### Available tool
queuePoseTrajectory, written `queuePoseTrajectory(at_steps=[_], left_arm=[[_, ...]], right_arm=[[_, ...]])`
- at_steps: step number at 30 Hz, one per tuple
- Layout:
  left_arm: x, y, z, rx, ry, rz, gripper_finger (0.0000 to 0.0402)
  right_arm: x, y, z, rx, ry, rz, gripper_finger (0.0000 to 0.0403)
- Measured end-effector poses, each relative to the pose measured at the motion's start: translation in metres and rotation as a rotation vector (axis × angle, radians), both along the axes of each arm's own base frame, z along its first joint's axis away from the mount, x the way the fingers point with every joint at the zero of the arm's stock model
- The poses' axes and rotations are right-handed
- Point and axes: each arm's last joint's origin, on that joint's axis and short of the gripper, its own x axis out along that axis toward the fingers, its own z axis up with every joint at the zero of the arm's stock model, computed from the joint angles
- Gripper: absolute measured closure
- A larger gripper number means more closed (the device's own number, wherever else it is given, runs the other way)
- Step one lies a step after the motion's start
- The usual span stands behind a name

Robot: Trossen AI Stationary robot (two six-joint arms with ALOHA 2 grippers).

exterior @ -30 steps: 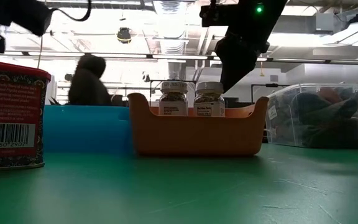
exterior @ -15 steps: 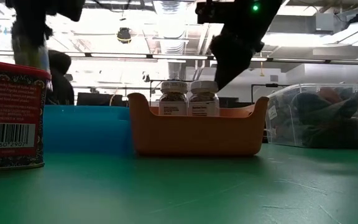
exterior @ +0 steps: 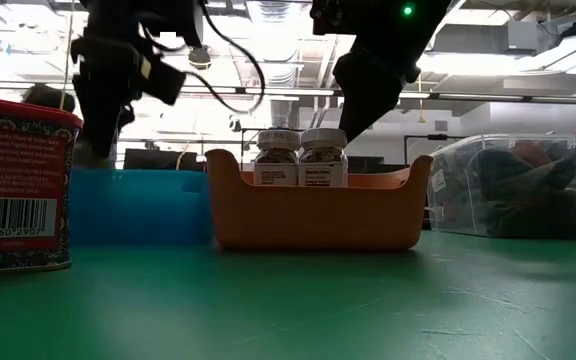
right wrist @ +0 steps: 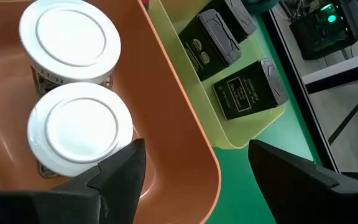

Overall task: Sort spices by type
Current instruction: Put the top right black seasoning bottle into the blue bin, then put the right black seasoning bottle into the blue bin

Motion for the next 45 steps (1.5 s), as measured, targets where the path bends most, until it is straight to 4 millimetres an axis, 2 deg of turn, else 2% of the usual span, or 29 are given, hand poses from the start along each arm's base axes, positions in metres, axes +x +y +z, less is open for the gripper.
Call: queuePoseTrajectory(at_steps=[4,9,18,22,28,32,35,40,45], left_arm=[[0.011,0.001,-0.014,0.001,0.033,-0.055,0.0202],[0.012,0.0,-0.015,-0.03,0.03,-0.061,0.0195],[0.011,-0.002,-0.009,-0.018,0.019,-0.066,0.0109],[0.017,-0.005,0.011,0.047,-0.04,-0.102,0.0093],[0.01,-0.016,0.06,0.177,-0.163,-0.14,0.0091],[-0.007,-0.036,0.087,0.152,-0.242,-0.145,0.0091],[-0.022,-0.058,0.094,0.11,-0.255,-0.124,0.0091],[-0.043,-0.104,0.091,0.049,-0.184,-0.118,0.0091],[-0.054,-0.146,0.08,-0.018,-0.11,-0.143,0.0091]], right_arm=[[0.0,0.001,0.0,0.001,0.0,0.002,0.0086],[-0.002,0.005,0.0,0.003,-0.002,0.01,0.0086],[-0.003,0.01,0.0,0.03,-0.011,0.009,0.0086],[-0.003,0.01,0.0,0.031,-0.01,0.01,0.0086],[-0.006,0.008,0.0,-0.014,0.002,-0.009,0.0086],[-0.014,0.004,0.001,-0.075,0.019,-0.054,0.0086],[-0.02,-0.001,0.005,-0.161,0.002,-0.111,0.0086],[-0.031,-0.012,0.011,-0.325,-0.046,-0.203,0.0086],[-0.035,-0.034,0.018,-0.41,0.016,-0.237,0.0086]])
